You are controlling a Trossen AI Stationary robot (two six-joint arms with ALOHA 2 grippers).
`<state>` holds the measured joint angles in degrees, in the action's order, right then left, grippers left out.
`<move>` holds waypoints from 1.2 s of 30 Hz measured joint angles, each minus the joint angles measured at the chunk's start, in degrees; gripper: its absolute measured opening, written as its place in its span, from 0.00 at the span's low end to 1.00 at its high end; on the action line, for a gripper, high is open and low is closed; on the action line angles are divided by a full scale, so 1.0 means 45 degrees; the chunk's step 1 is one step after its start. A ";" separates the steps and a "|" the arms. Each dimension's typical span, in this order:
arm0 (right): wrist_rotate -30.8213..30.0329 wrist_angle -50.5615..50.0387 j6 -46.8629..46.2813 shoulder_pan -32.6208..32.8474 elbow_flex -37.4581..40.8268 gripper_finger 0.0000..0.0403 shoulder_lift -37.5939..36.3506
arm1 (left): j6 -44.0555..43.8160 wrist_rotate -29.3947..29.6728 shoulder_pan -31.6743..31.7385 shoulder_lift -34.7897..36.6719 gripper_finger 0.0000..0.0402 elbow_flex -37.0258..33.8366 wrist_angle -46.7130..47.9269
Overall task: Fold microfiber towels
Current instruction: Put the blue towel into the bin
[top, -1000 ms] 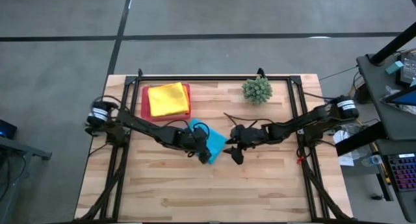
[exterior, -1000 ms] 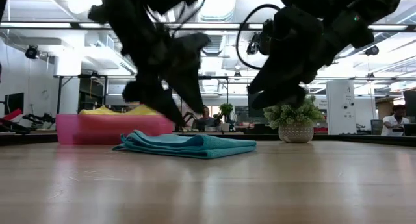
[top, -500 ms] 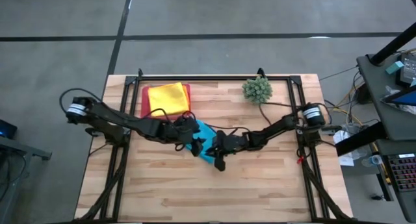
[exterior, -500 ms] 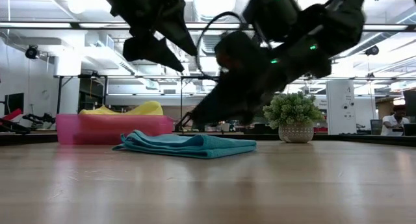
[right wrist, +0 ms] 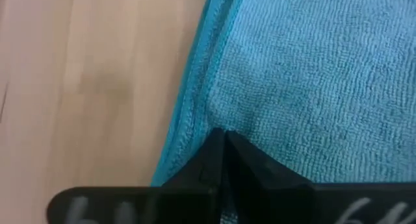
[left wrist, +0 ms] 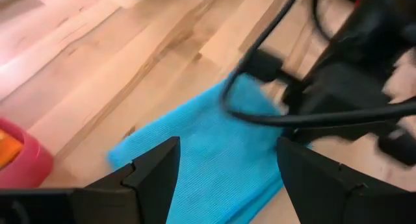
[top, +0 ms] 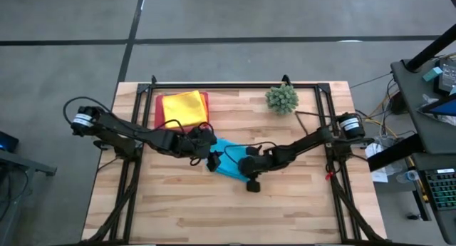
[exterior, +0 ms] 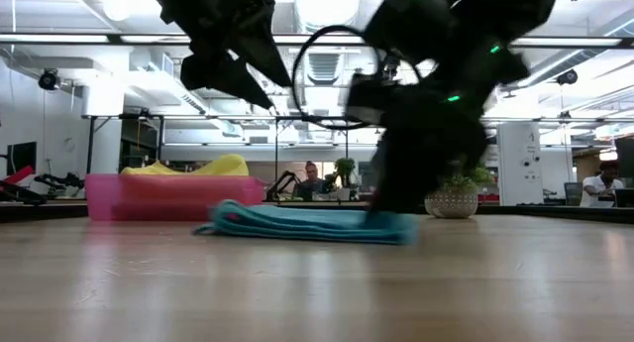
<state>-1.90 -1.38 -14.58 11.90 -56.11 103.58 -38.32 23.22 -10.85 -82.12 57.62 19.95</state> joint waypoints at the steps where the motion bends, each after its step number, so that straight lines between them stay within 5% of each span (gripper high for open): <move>1: -0.0007 -0.0676 0.0252 0.0101 0.0027 0.03 -0.0228 | -0.0030 -0.0001 0.0000 -0.0032 0.60 0.0001 0.0036; 8: -0.1144 -0.5187 0.2417 0.0836 0.0341 0.03 -0.2228 | -0.0637 -0.0093 -0.0024 -0.0050 0.60 -0.0003 0.0109; 12: -0.2632 -0.5907 0.1972 0.1132 0.0624 0.03 -0.3762 | -0.1304 -0.0323 -0.0045 -0.0175 0.60 -0.0045 0.0024; 25: -0.2584 -0.5872 -0.5832 0.1112 0.2983 0.03 -0.7720 | -0.6753 -0.1281 -0.0770 -0.2071 0.60 -0.1033 -0.1254; 36: -0.2563 -0.3390 -0.9316 0.1107 0.5726 0.05 -0.8328 | -0.7715 -0.1496 -0.0942 -0.3951 0.60 -0.0997 -0.3535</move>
<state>-13.43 -16.64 -56.51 16.88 -30.34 66.11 -73.04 16.49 -15.09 -99.90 53.13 4.05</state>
